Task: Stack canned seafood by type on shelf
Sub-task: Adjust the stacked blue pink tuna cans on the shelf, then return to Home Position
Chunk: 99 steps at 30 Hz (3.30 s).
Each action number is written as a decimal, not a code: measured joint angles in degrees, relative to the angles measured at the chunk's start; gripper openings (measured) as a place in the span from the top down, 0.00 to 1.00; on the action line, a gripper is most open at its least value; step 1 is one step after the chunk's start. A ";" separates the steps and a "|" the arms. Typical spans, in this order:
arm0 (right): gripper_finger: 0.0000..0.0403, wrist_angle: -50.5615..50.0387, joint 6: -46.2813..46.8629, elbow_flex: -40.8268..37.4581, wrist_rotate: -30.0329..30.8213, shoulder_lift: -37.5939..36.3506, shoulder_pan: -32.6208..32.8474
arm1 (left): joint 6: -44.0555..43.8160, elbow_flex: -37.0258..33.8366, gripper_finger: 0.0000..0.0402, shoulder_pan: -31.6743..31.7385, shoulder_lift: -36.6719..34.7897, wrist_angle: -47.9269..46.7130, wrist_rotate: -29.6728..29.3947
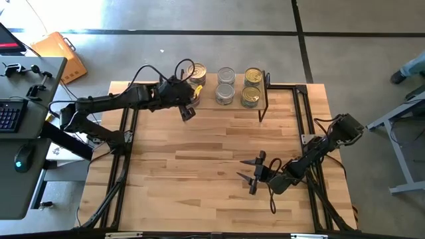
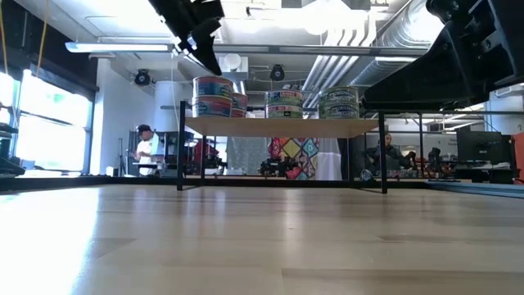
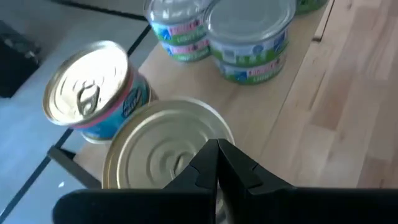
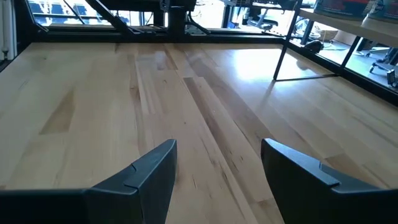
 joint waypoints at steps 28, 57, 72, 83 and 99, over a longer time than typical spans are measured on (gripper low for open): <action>0.44 -0.07 0.02 0.00 0.00 0.00 0.00 | 5.07 7.92 1.00 5.59 5.23 -9.32 6.40; 0.44 -2.49 2.53 0.02 0.00 0.00 0.00 | 6.64 15.06 1.00 6.66 8.32 -0.72 -1.32; 0.53 -24.01 22.92 0.07 -4.86 -9.09 1.14 | 10.28 12.81 1.00 12.62 -0.08 -7.32 -7.68; 0.76 -36.95 16.54 -3.96 -23.99 -25.11 -9.53 | 0.94 -4.38 1.00 0.96 -19.23 -4.35 -1.42; 0.85 -21.34 -3.62 -19.62 -58.99 -54.40 -35.60 | -5.48 -20.55 1.00 -7.35 -35.00 0.12 -1.32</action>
